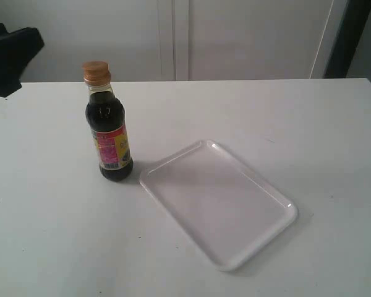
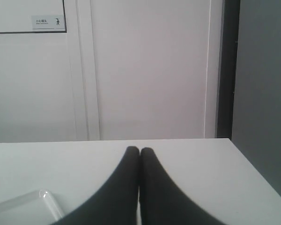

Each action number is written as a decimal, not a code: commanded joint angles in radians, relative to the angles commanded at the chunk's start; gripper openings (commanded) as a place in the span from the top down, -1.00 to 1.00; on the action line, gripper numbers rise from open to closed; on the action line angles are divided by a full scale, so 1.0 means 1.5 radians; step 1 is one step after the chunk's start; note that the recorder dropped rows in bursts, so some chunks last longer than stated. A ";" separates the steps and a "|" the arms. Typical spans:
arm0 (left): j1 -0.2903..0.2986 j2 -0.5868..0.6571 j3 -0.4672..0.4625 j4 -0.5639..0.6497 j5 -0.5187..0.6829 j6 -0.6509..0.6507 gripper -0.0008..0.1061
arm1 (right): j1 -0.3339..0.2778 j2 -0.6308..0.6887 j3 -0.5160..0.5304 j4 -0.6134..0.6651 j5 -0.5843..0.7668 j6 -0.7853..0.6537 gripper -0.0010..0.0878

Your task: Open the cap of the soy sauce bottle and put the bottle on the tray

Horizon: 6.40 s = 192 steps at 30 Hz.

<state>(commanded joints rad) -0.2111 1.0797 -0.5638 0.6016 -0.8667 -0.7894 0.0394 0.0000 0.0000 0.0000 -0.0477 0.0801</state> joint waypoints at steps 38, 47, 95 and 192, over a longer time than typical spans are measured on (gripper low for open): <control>0.000 0.384 -0.152 0.096 -0.190 0.025 -0.98 | 0.000 0.000 0.000 0.000 0.015 0.008 0.98; 0.000 0.461 -0.153 0.098 -0.233 0.064 -0.98 | 0.000 0.000 0.000 0.000 0.016 0.008 0.98; -0.033 0.576 -0.184 0.098 -0.236 0.165 0.99 | 0.000 0.096 -0.076 -0.007 -0.059 0.168 0.98; -0.033 0.576 -0.183 0.114 -0.236 0.180 0.99 | 0.306 1.350 -1.019 -1.015 -0.586 1.205 0.98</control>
<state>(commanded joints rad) -0.2613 1.9441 -0.8384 0.7722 -1.2211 -0.5197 0.4988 2.0254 -1.5283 -1.5229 -0.9261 1.8876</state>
